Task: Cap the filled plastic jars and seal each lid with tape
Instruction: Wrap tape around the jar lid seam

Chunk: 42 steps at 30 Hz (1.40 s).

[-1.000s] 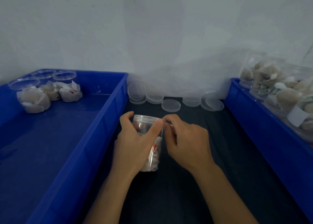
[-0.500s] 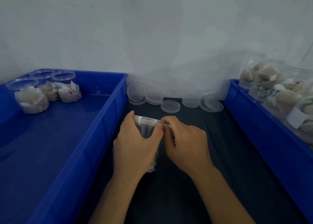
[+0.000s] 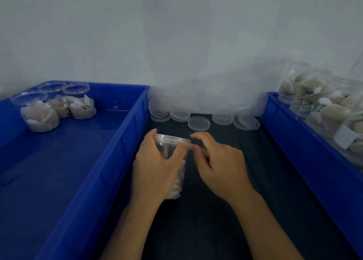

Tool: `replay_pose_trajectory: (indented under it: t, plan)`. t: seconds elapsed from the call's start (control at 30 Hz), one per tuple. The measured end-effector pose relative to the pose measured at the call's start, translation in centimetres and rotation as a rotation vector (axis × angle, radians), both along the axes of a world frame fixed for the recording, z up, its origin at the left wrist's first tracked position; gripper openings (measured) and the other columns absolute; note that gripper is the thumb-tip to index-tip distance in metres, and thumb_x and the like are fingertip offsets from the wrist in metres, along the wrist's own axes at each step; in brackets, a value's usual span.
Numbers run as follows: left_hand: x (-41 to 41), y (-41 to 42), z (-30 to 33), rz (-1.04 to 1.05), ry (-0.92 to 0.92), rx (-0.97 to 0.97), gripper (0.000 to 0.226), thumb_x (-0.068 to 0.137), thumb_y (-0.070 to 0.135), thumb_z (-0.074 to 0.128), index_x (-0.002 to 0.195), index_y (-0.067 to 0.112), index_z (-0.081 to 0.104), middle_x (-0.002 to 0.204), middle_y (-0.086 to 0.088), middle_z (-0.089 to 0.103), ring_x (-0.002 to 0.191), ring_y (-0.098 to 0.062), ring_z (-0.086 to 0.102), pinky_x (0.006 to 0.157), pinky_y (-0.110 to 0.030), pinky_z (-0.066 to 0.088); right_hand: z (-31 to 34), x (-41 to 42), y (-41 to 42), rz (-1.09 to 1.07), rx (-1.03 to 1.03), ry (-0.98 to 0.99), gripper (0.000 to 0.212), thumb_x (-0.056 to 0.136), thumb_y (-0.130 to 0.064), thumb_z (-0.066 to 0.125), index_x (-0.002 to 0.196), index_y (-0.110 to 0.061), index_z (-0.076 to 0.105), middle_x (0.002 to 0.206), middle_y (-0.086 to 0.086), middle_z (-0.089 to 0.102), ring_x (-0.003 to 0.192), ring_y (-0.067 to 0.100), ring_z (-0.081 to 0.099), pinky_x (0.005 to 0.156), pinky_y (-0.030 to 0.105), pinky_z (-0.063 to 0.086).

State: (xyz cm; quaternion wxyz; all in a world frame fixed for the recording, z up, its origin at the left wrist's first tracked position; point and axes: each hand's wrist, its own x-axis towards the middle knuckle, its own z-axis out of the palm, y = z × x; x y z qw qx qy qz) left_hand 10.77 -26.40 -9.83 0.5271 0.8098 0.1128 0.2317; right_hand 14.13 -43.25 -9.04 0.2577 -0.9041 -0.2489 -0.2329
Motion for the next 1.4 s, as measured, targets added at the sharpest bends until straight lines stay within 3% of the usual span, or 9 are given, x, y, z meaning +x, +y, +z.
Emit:
replay_pose_trajectory:
  t: [0.17, 0.37, 0.57, 0.7, 0.93, 1.07, 1.2, 1.3, 1.4]
  plan:
    - [-0.2, 0.1, 0.2, -0.012, 0.003, -0.038, 0.088, 0.083, 0.056, 0.071, 0.160, 0.027, 0.038, 0.132, 0.011, 0.061, 0.111, -0.007, 0.064, 0.083, -0.020, 0.048, 0.0, -0.1, 0.1, 0.008, 0.029, -0.011, 0.034, 0.102, -0.049, 0.039, 0.131, -0.040, 0.054, 0.057, -0.022, 0.042, 0.050, 0.001, 0.047, 0.052, 0.029, 0.041]
    - [-0.3, 0.2, 0.6, -0.059, 0.010, -0.114, 0.090, 0.079, 0.054, 0.071, 0.159, 0.028, 0.039, 0.131, 0.006, 0.064, 0.112, -0.012, 0.067, 0.099, -0.043, 0.059, 0.0, 0.0, 0.0, 0.020, 0.043, -0.025, 0.030, 0.101, -0.048, 0.047, 0.128, -0.043, 0.059, 0.059, -0.028, 0.042, 0.052, -0.002, 0.048, 0.054, 0.025, 0.038]
    - [-0.4, -0.5, 0.2, -0.033, -0.023, -0.110, 0.094, 0.075, 0.059, 0.069, 0.158, 0.027, 0.040, 0.135, 0.007, 0.062, 0.113, -0.009, 0.065, 0.086, -0.021, 0.050, 0.4, 0.0, -0.2, -0.067, 0.002, -0.090, 0.027, 0.100, -0.053, 0.046, 0.112, -0.039, 0.065, 0.064, -0.025, 0.046, 0.054, 0.002, 0.047, 0.052, 0.024, 0.036]
    - [-0.4, -0.5, 0.1, -0.024, -0.030, -0.094, 0.093, 0.075, 0.059, 0.069, 0.158, 0.028, 0.040, 0.133, 0.010, 0.061, 0.111, -0.004, 0.063, 0.083, -0.017, 0.046, 0.4, 0.0, -0.2, -0.104, -0.052, -0.080, 0.031, 0.103, -0.051, 0.035, 0.106, -0.038, 0.063, 0.076, -0.019, 0.060, 0.062, 0.006, 0.055, 0.053, 0.022, 0.033]
    - [-0.6, -1.0, 0.1, -0.066, -0.007, -0.210, 0.082, 0.080, 0.060, 0.072, 0.153, 0.033, 0.046, 0.118, 0.012, 0.068, 0.101, -0.006, 0.071, 0.089, -0.036, 0.061, 0.1, 0.2, -0.4, -0.094, -0.038, -0.067, 0.036, 0.108, -0.043, 0.025, 0.106, -0.035, 0.060, 0.081, -0.014, 0.053, 0.063, 0.010, 0.053, 0.054, 0.026, 0.033]
    - [-0.6, -0.8, 0.1, -0.104, 0.004, -0.257, 0.076, 0.079, 0.055, 0.070, 0.149, 0.033, 0.049, 0.112, 0.010, 0.071, 0.091, 0.000, 0.074, 0.065, -0.020, 0.060, 0.2, 0.2, -0.4, -0.088, -0.042, -0.090, 0.037, 0.109, -0.042, 0.025, 0.103, -0.034, 0.060, 0.079, -0.013, 0.055, 0.061, 0.010, 0.053, 0.053, 0.026, 0.038]
    - [-0.4, -0.6, 0.1, -0.131, 0.015, -0.292, 0.073, 0.079, 0.054, 0.070, 0.146, 0.032, 0.051, 0.102, 0.012, 0.074, 0.086, 0.002, 0.075, 0.060, -0.014, 0.057, 0.3, -0.1, -0.2, -0.090, -0.071, -0.109, 0.038, 0.109, -0.044, 0.026, 0.104, -0.033, 0.062, 0.080, -0.012, 0.057, 0.058, 0.010, 0.053, 0.053, 0.030, 0.045]
    - [-0.3, -0.4, -0.1, -0.124, 0.020, -0.276, 0.084, 0.077, 0.063, 0.069, 0.151, 0.031, 0.049, 0.099, 0.017, 0.073, 0.086, 0.002, 0.075, 0.061, -0.016, 0.058, 0.3, -0.1, 0.3, -0.094, -0.072, -0.131, 0.037, 0.108, -0.043, 0.028, 0.104, -0.031, 0.063, 0.080, -0.011, 0.057, 0.055, 0.009, 0.050, 0.052, 0.033, 0.046]
    - [-0.3, -0.5, 0.3, -0.112, 0.031, -0.215, 0.116, 0.061, 0.082, 0.069, 0.160, 0.030, 0.037, 0.114, 0.020, 0.065, 0.098, -0.002, 0.072, 0.082, -0.026, 0.057, 0.1, -0.2, 0.6, -0.078, -0.038, -0.155, 0.034, 0.108, -0.040, 0.033, 0.106, -0.028, 0.065, 0.081, -0.011, 0.060, 0.055, 0.010, 0.051, 0.052, 0.037, 0.048]
